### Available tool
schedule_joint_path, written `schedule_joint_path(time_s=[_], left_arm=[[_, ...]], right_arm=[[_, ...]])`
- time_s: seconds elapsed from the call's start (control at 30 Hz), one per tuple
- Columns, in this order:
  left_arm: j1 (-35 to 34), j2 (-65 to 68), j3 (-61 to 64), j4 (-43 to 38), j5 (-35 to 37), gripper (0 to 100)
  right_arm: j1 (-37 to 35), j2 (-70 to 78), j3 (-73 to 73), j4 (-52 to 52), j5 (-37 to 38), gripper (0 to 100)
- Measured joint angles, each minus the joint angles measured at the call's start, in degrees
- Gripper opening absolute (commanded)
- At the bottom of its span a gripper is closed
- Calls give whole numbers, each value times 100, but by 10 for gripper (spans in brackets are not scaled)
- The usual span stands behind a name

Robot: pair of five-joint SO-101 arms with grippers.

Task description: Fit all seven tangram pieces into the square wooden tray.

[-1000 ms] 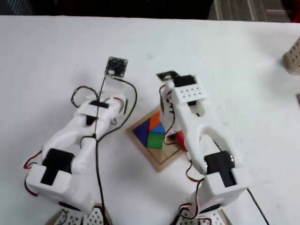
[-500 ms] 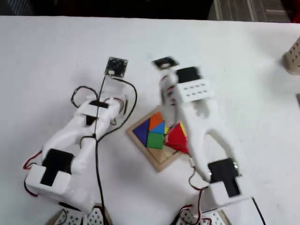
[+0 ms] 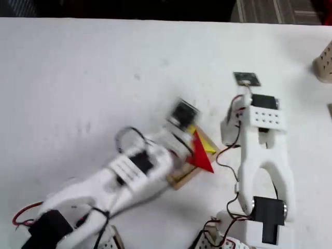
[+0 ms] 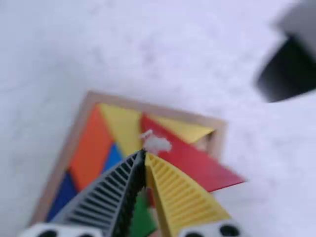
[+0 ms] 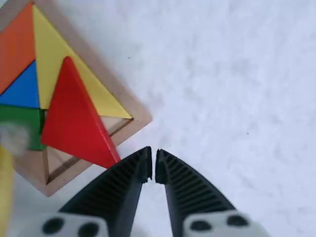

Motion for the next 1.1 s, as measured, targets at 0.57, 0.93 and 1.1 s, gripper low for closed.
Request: schedule_joint_path(time_s=[0.57,0.93,1.1], left_arm=[[1055,2699,-1591,-237,501,21],[1064,2488,-1802,985,501,21],[1064,1829,-1574,1530,501,22]], right_arm=[[325,-18,9,-149,-193,21],[352,-18,9,-149,-193,21],[343,-18,9,-149,-193,21]])
